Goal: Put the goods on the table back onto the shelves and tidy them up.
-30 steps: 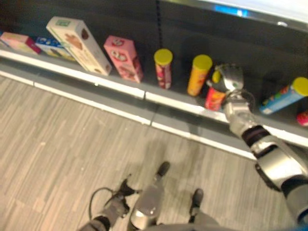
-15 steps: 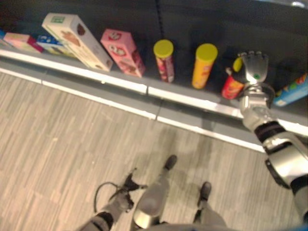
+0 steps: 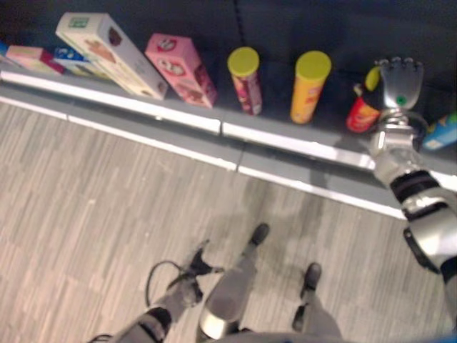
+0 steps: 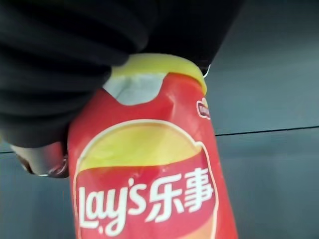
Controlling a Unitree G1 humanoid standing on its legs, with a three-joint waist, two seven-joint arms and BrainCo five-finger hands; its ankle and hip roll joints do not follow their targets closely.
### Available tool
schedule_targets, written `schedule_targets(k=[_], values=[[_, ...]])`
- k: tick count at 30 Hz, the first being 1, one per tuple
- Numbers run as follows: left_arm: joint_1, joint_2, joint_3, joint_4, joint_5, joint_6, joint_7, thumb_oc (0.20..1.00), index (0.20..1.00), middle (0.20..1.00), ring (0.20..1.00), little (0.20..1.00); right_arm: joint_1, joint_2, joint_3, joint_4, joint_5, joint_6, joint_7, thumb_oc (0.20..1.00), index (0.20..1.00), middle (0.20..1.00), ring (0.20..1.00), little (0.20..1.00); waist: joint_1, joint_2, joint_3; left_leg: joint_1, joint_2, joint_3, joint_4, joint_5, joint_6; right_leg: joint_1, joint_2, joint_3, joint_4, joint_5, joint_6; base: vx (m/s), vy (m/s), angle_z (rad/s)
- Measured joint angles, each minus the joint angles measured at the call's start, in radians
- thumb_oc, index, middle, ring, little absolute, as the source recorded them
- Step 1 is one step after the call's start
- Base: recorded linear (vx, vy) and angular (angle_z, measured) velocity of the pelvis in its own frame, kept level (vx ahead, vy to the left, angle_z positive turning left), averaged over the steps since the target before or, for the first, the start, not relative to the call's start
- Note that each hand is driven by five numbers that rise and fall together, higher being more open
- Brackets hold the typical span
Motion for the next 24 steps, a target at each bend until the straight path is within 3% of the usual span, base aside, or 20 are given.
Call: schedule_targets(k=[24], values=[[-0.001, 0.000, 0.002, 0.001, -0.001, -0.001, 0.003, 1.000, 1.000, 1.000, 1.000, 1.000, -0.009, -0.016, 0.015, 0.086, 0.012, 0.010, 0.004, 0.200, 0.200, 0.200, 0.200, 0.200, -0.003, 0.002, 0.000, 0.004, -0.005, 0.001, 0.002, 0.014, -0.001, 0.009, -0.001, -0.002, 0.000, 0.009, 0.013, 0.00, 0.000, 0.00]])
